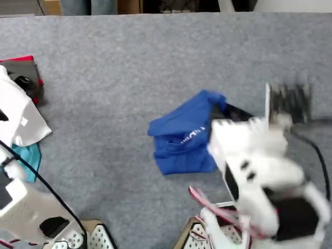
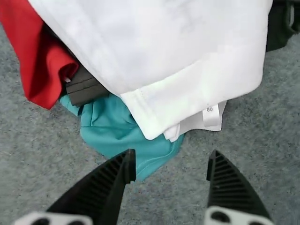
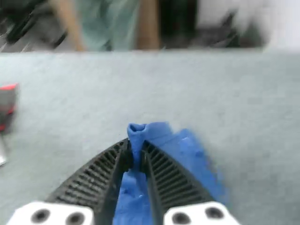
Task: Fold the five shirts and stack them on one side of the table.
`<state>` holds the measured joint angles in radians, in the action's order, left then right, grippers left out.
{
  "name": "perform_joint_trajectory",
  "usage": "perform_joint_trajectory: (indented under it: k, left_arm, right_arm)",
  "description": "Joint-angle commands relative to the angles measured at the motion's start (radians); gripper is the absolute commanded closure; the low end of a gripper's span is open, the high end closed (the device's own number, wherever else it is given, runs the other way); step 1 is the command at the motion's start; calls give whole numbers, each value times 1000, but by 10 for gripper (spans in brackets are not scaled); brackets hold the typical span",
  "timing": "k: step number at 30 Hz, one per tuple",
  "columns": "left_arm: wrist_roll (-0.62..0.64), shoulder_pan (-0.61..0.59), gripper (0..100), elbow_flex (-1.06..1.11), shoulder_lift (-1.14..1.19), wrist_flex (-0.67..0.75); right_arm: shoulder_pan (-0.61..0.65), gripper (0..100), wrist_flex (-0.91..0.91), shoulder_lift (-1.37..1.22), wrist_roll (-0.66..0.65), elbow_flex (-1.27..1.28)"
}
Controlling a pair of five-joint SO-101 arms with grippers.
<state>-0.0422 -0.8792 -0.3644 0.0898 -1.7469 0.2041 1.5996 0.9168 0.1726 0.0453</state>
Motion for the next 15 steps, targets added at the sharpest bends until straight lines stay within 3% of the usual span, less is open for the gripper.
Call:
perform_joint_trajectory:
  k: [1, 7, 15]
  left_arm:
    - [-58, 8, 737, 85, -150, 6]
    - [-149, 1, 737, 435, -331, 206]
    - [-184, 65, 737, 872, -466, 485]
  right_arm:
    - [103, 984, 98, -320, 55, -398]
    - [241, 984, 149, -633, 55, -776]
    - [442, 984, 135, -842, 23, -1006]
